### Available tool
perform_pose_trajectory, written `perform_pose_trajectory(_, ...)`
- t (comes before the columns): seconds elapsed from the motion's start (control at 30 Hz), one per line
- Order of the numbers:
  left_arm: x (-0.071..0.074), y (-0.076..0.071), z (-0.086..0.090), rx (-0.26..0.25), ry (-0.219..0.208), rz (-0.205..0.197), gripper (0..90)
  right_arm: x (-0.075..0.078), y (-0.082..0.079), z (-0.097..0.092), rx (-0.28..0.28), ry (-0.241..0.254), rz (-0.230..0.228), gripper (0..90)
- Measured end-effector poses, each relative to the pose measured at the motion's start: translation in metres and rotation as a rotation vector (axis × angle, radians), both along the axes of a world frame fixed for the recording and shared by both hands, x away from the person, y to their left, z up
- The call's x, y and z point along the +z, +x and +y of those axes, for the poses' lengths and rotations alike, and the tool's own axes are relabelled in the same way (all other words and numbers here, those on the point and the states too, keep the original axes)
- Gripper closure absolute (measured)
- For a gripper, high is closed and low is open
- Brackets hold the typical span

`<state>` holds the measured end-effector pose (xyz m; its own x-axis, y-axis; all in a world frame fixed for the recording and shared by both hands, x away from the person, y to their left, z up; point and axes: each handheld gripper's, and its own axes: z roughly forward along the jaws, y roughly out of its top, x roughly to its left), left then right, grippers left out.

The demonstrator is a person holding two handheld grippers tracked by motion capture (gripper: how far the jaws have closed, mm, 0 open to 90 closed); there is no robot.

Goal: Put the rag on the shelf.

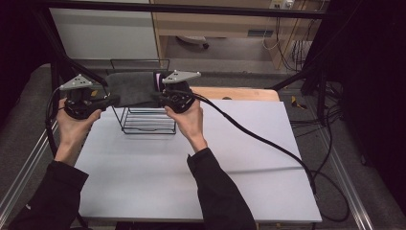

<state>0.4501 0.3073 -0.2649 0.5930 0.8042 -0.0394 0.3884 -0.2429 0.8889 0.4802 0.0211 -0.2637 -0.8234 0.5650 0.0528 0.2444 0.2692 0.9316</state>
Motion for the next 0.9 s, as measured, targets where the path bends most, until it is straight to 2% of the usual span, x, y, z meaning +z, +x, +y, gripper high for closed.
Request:
perform_pose_trajectory(0.27, -0.009, 0.01, -0.003, 0.03, -0.016, 0.0, 89.7, -0.015, 0.01, 0.0, -0.037, 0.006, 0.006, 90.0)
perform_pose_trajectory(0.4, -0.009, 0.011, -0.003, 0.03, -0.022, -0.001, 89.2, -0.015, 0.01, 0.0, -0.039, 0.011, 0.0, 90.0)
perform_pose_trajectory(0.53, -0.006, 0.004, -0.001, 0.02, -0.027, -0.01, 86.1, -0.011, 0.006, -0.003, -0.023, 0.019, -0.012, 88.4)
perform_pose_trajectory(0.7, 0.001, -0.004, 0.001, 0.017, -0.017, -0.022, 76.8, 0.0, -0.001, -0.009, -0.009, 0.047, -0.02, 80.3)
perform_pose_trajectory(0.9, 0.005, -0.012, 0.002, 0.031, -0.005, -0.026, 62.1, 0.013, -0.011, -0.02, -0.025, 0.039, -0.051, 65.1)
